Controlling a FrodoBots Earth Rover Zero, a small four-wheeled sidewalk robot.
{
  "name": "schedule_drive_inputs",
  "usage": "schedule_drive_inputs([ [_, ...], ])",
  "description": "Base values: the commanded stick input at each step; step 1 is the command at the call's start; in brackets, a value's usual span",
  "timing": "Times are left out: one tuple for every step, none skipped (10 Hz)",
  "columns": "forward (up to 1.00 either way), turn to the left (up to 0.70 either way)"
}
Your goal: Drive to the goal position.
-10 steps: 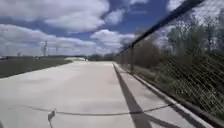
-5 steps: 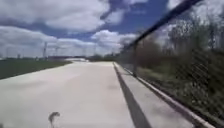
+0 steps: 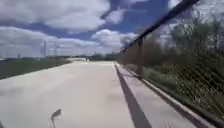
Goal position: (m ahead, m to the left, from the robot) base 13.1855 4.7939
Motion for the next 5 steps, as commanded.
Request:
schedule_drive_inputs([
  [1.00,0.00],
  [1.00,0.00],
  [1.00,0.01],
  [1.00,0.23],
  [1.00,0.00],
])
